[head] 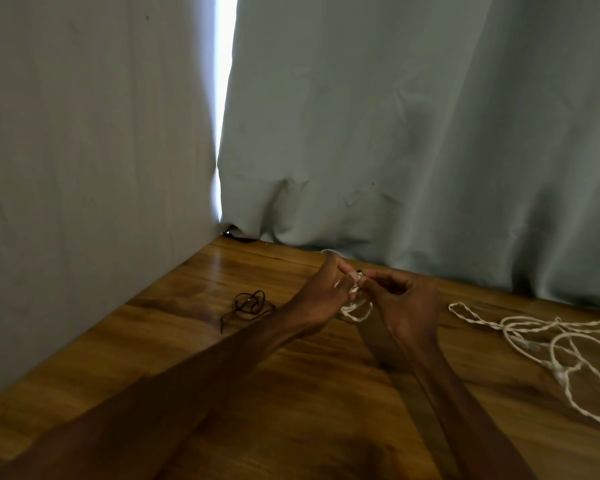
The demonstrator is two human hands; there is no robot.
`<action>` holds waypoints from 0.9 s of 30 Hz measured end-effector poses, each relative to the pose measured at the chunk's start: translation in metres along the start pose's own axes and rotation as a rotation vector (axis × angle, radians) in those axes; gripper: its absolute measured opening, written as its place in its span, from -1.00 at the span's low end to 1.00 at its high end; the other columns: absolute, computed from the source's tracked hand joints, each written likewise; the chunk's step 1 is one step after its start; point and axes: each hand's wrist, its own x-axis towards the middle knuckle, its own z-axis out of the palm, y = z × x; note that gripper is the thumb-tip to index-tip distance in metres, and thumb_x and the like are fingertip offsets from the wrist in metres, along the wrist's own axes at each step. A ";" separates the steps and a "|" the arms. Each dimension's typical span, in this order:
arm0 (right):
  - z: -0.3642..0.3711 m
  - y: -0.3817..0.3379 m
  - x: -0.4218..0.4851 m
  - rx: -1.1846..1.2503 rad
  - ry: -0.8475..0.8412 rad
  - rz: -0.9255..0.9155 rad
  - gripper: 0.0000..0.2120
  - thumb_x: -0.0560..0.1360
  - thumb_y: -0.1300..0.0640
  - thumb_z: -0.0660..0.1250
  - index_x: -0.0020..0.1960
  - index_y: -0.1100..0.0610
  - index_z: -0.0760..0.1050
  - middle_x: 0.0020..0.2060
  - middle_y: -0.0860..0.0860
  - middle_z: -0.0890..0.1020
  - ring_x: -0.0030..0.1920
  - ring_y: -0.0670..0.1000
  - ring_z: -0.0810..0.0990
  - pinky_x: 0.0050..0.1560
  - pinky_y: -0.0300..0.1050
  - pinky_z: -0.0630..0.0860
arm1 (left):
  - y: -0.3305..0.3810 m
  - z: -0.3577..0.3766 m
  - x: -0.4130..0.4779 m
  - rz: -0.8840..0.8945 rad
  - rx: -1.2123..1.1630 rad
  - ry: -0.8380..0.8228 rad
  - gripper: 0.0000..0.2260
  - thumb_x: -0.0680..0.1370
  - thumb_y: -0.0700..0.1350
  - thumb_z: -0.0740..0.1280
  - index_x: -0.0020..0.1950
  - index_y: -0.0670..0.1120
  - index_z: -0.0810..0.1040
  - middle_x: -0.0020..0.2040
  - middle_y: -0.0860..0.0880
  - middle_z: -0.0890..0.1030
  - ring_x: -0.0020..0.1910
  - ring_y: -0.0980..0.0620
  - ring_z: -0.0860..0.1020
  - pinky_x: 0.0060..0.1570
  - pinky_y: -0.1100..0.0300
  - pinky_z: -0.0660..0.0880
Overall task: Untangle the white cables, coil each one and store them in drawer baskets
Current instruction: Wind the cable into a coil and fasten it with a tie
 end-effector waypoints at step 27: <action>-0.008 -0.005 0.001 0.132 -0.060 0.234 -0.89 0.40 0.32 0.57 -0.10 0.19 0.74 -0.25 0.08 0.76 -0.20 0.12 0.76 -0.01 0.13 0.71 | 0.008 -0.003 -0.008 0.099 0.306 -0.016 -0.92 0.73 -0.04 0.18 0.17 -0.02 0.40 -0.01 -0.03 0.63 -0.09 0.10 0.62 -0.25 0.26 0.46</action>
